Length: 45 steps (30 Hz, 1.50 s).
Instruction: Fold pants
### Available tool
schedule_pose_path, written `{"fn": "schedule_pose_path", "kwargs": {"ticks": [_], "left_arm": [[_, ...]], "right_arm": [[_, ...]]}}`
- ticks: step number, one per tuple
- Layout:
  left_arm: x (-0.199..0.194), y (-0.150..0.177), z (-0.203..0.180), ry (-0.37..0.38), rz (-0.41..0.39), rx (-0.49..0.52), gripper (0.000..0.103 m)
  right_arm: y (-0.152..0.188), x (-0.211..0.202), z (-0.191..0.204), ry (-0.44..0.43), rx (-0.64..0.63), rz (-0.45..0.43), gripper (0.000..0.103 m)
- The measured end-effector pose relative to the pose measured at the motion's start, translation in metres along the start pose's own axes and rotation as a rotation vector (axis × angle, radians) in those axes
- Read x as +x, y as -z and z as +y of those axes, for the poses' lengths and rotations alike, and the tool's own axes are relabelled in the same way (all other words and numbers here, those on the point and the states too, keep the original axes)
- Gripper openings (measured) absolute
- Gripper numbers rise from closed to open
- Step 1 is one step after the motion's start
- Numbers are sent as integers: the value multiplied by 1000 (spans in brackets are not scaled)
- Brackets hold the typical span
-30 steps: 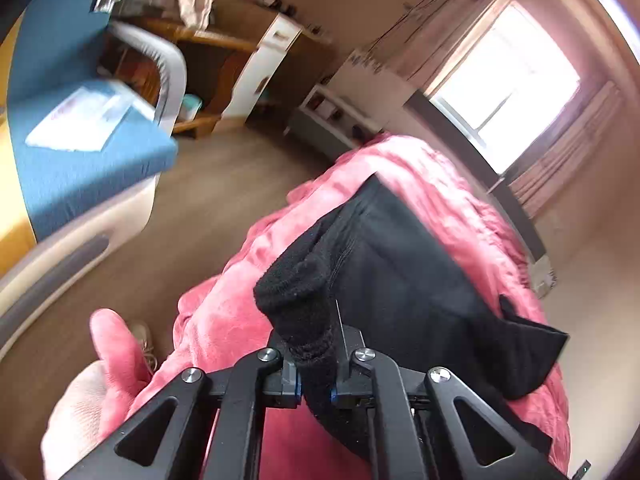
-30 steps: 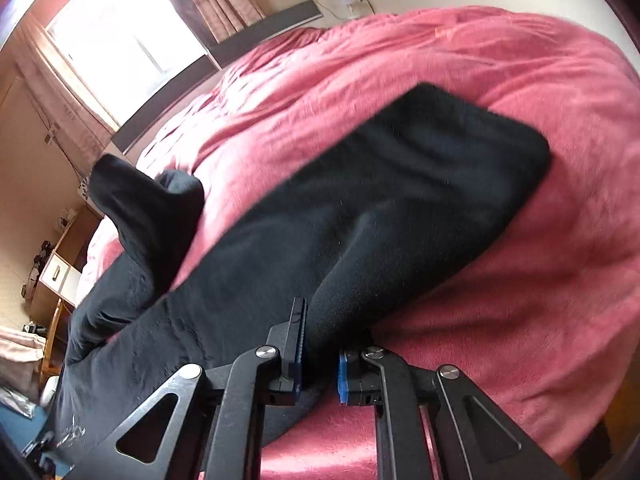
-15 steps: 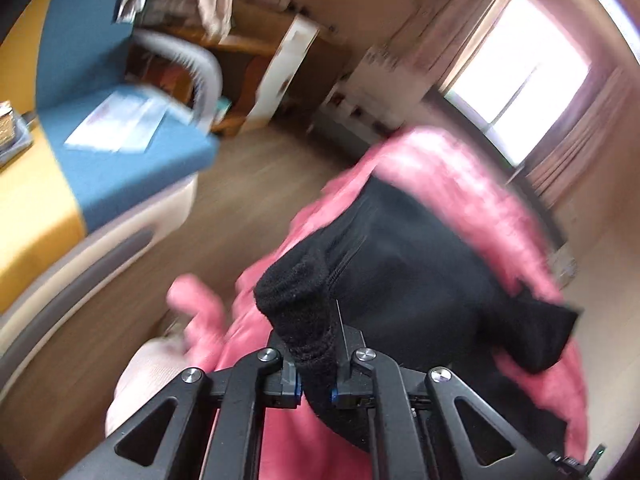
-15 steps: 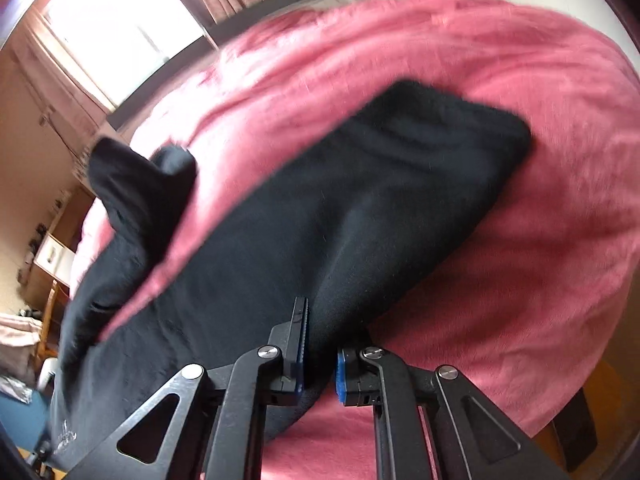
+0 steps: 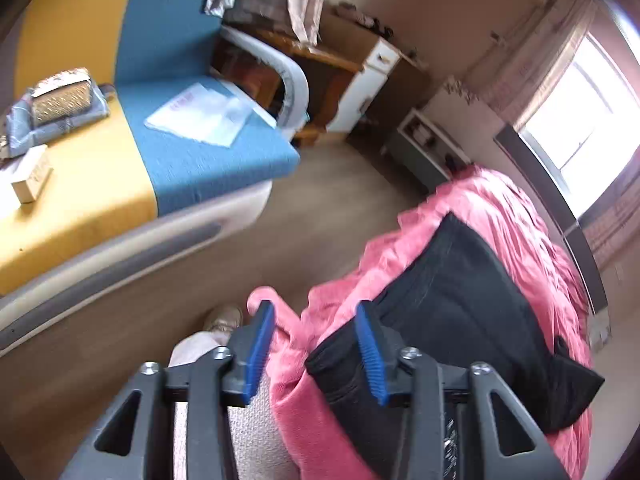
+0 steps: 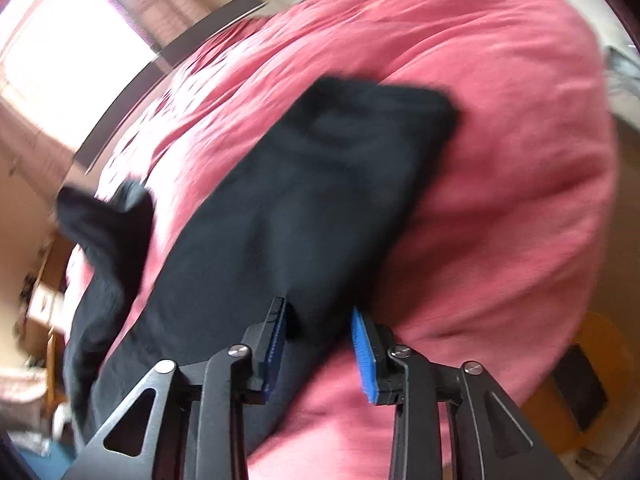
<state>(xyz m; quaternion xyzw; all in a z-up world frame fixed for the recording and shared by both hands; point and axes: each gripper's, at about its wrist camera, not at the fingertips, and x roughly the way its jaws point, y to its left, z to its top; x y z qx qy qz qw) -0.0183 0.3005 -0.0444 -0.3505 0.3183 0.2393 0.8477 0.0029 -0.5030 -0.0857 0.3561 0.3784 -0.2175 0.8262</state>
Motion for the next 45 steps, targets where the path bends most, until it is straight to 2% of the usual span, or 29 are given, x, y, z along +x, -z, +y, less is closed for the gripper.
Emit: {"fn": "schedule_pose_path", "kwargs": {"ticks": [2,4,8,13,15,19,22,26,31,38,41,45], "left_arm": [[-2,0,-13,18,-17,10,64],[-3,4,-33,54,-19,55,68],[13,18,-91,125,34,217,70],[53,56,-174,213,137,463,70],[68,73,-201,234,146,543,70],[92,91,-229,205,130,615,70],[105,104,-232,166,107,658,70],[104,124,-218,165,80,728,71],[108,143,-209,169,62,816,79],[123,137,-206,212,107,783,86],[125,137,-206,220,107,781,86],[128,141,-209,226,110,778,88]], "right_arm": [[-7,-14,-12,58,44,-70,39],[-12,-26,-19,87,73,-129,41],[-21,-34,-14,47,61,-189,41],[-19,-18,21,-94,-98,-120,41],[-17,-4,43,-142,-184,-80,41],[-22,20,81,-212,-308,-13,41],[-35,42,110,-232,-375,18,41],[-56,68,153,-218,-486,25,41],[-104,118,218,-178,-576,15,41],[-156,173,288,-188,-604,34,41],[-168,203,319,-203,-638,70,41],[-165,235,350,-221,-730,142,47]]}}
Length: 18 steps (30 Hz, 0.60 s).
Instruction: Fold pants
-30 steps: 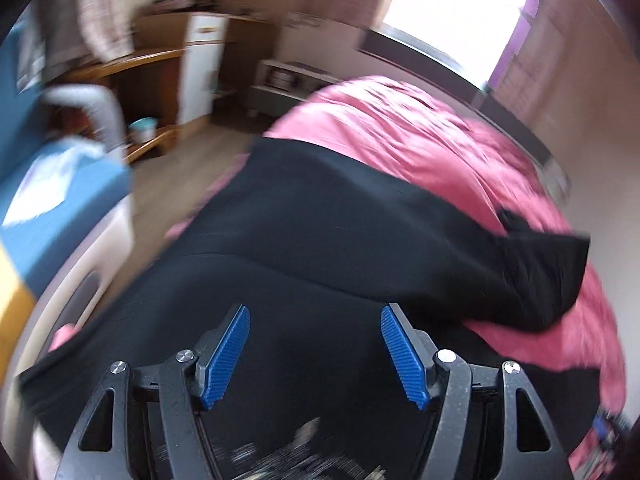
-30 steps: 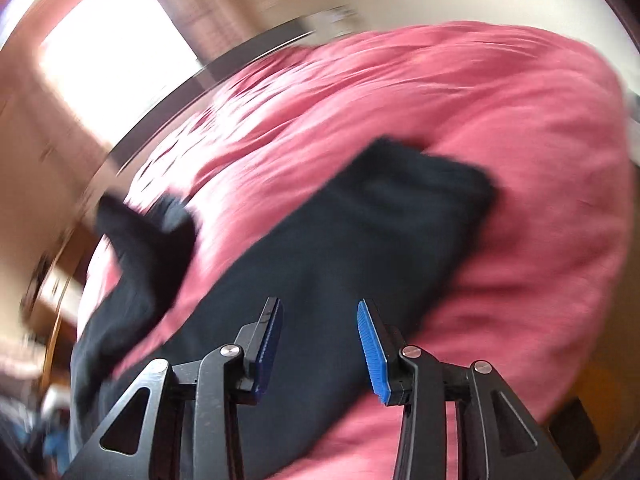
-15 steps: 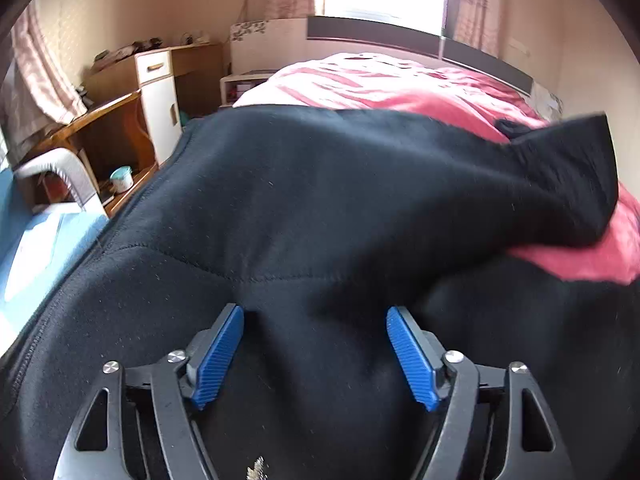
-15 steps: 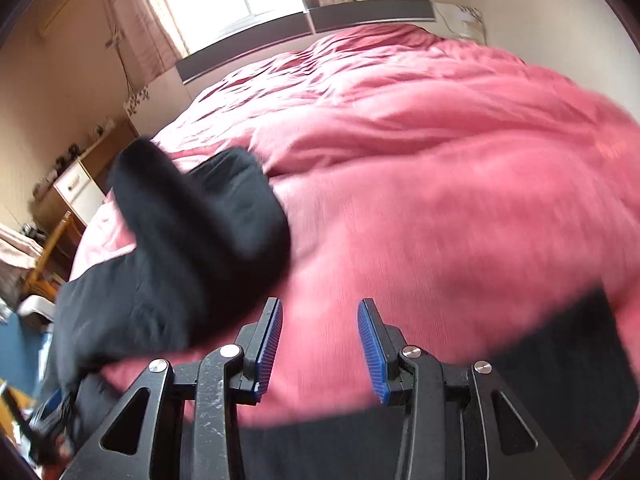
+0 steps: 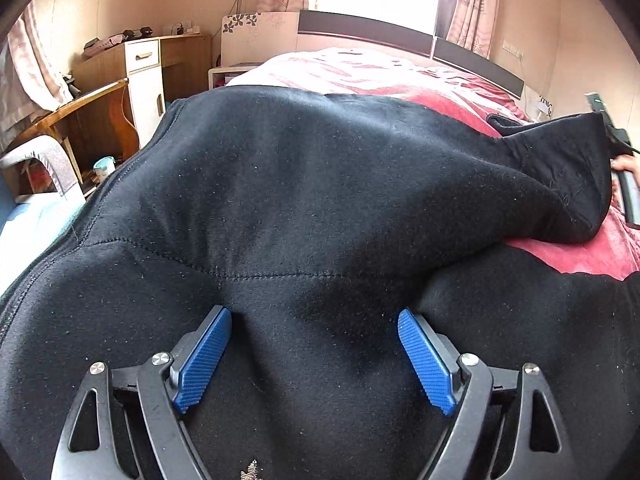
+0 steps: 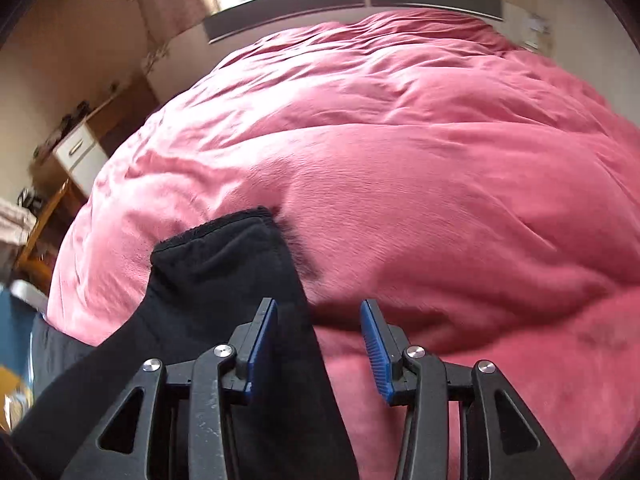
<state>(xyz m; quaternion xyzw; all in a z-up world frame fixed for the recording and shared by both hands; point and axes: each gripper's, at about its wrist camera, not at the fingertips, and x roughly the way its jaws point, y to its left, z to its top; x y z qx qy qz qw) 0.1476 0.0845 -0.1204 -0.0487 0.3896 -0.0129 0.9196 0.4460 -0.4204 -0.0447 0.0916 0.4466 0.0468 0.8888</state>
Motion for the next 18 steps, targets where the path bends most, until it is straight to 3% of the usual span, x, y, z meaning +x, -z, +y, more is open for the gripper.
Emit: {"fn": "schedule_pose_path", "kwargs": {"ticks": [2,4,5,6,9,14,18], "left_arm": [[1,0,0,4,3,2,90],[2,-1,-1,3,4,4,90],[2,-1,-1,3,4,4,90],[2,-1,-1,2,4,5,91],[2,-2,-2,-1,5,7,91],[3,-3,-3,-2,5,7,91],[3,-3,-2,-2,5,7,91]], "right_arm": [[-3,20,7,-44,-22,47,57],[1,33,13,-52,-37,79,57],[5,37,16,-70,-44,85,45],[8,38,18,-75,-52,88,23],[17,26,20,-84,-19,62,15],[33,-45,-6,-48,108,-80,14],[59,-119,-65,38,343,-235,14]]}}
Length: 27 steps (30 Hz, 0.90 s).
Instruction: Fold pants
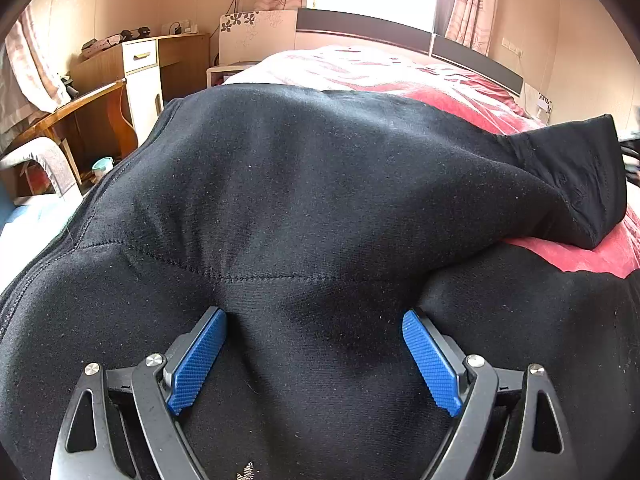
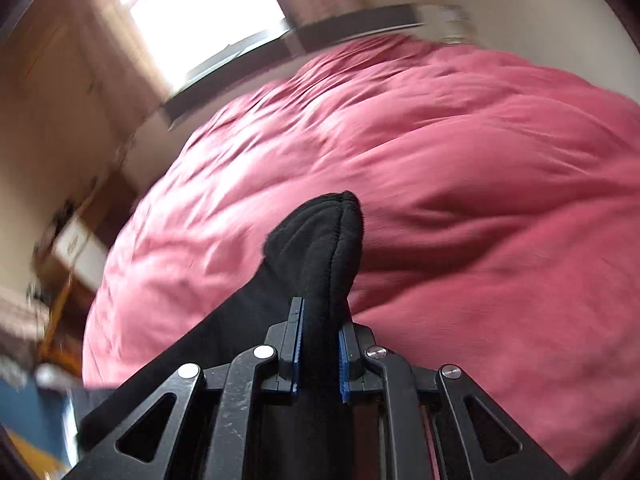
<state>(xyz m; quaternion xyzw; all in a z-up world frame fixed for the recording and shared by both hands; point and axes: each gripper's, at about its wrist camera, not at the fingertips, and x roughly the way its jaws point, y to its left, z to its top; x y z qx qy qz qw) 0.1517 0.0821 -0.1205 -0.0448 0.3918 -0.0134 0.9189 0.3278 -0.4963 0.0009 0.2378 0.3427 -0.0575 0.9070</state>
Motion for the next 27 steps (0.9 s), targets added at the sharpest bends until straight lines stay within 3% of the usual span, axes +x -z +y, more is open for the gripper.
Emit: {"fn": "schedule_pose_path", "kwargs": {"ticks": [2,4,9,10,15,20,22,23,25,27], "left_arm": [[0,0,0,0,0,0,91],[0,0,0,0,0,1,91],[1,0,-1,-5,4,4,91],[1,-1,-1,-5,5,4,91],[1,-2,1,-6,8,7,91],[2,-1,-3,-12,7,10,91],[2,-1,-3,-14,7,11,91],[2,-1,-4,-14,7,11,91],[3,-1,-3,-16,7,12,91],[3,-1,-4,-17,7,13,91]], "right_arm": [[3,-37,-43,68,124,-84,14],[15,-55,-80,126,219,-103,14],[64,-40,-148,161,344,40,18],[69,-39,-151,150,346,35,19],[68,-59,-152,141,306,-53,53],[53,-74,-166,90,368,-95,57],[45,-68,-176,90,409,-57,44],[40,-65,-176,97,405,-36,12],[32,-69,-172,94,369,-19,11],[23,-77,-160,69,303,-64,10]]}}
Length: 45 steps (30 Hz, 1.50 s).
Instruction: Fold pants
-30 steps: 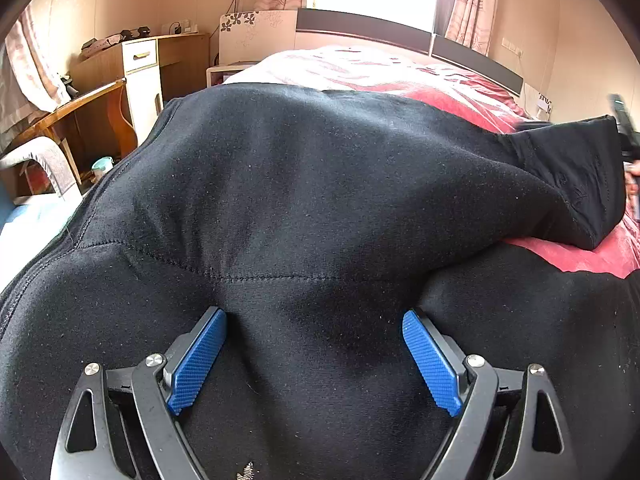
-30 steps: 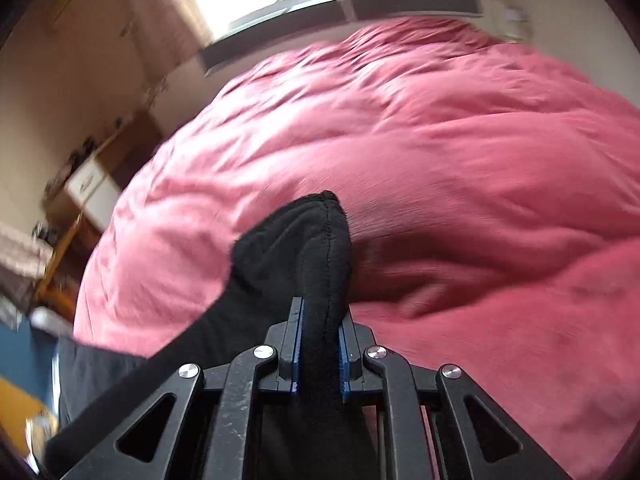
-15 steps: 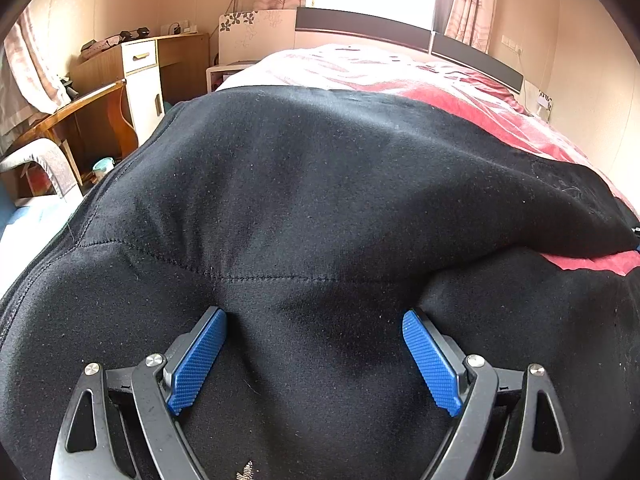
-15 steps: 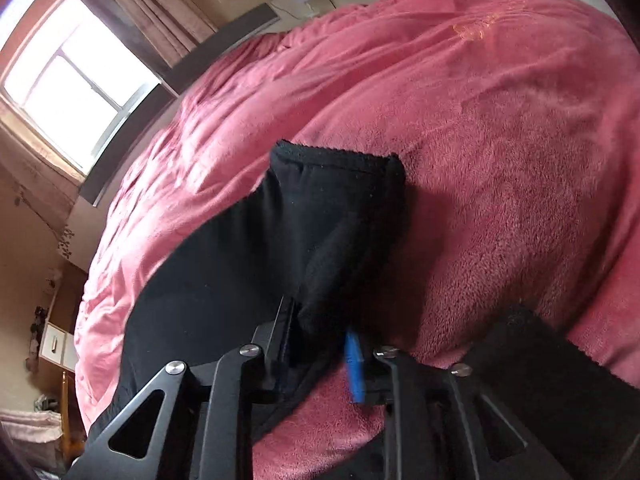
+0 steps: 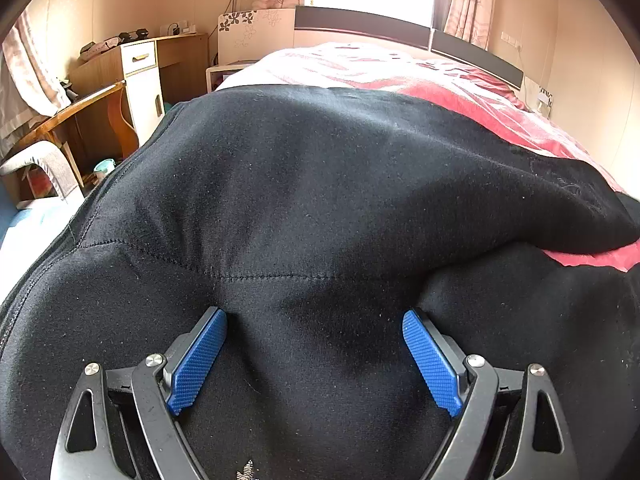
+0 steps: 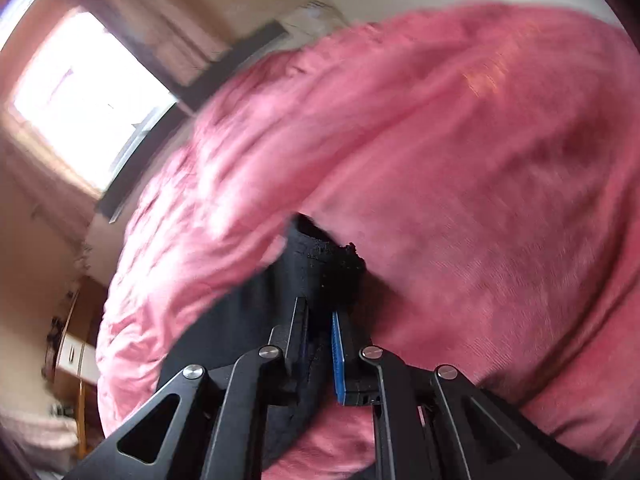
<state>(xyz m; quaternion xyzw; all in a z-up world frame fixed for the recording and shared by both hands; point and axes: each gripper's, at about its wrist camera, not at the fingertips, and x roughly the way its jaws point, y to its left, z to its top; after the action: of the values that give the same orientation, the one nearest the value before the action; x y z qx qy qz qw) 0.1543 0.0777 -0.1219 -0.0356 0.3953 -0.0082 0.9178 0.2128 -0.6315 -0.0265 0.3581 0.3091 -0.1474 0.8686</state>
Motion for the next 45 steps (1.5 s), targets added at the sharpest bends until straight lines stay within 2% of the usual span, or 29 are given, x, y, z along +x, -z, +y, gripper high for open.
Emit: {"fn": "schedule_pose_path", "kwargs": {"ticks": [2,4,6,8,10,11,12,13,16,21,24,28,32,35,42,45], "left_arm": [[1,0,0,-3,1,2,91],[1,1,-1,-6,2,5,91],[1,1,-2,-5,3,6,92],[0,1,-1,-4,4,5,92],[0,1,0,-1,3,4,92],[0,0,-1,-1,3,3,92],[1,0,-1,-1,3,3,92],[1,0,-1,-2,3,3,92],[1,0,-1,-7,6,8,92],[2,-7,-5,-29,47,23,92],[0,-12,-6,-33,73,30,92],[-5,-20,-2,-20,102,8,92],[-18,-34,6,33,97,-56,91],[-24,-53,22,38,67,-120,91],[-12,-110,81,-47,21,-257,91],[4,-132,108,-105,11,-297,91]], "right_arm": [[4,-12,6,24,-31,-47,10],[10,-15,-7,108,7,-65,10],[21,2,-29,211,73,1,10],[31,10,-43,223,123,43,11],[37,3,-39,208,119,-2,22],[41,-4,-33,227,104,-16,39],[46,-13,-27,241,86,-36,49],[52,-19,-21,245,71,-55,50],[83,-36,11,185,-45,-63,50],[153,-34,79,140,-415,-10,50],[177,-25,100,139,-508,-4,50],[192,-12,93,220,-530,-3,51],[200,-6,91,231,-523,-24,58],[198,-2,81,232,-526,-39,59],[204,-3,71,217,-509,-47,62],[206,-2,68,215,-509,-52,62]]}}
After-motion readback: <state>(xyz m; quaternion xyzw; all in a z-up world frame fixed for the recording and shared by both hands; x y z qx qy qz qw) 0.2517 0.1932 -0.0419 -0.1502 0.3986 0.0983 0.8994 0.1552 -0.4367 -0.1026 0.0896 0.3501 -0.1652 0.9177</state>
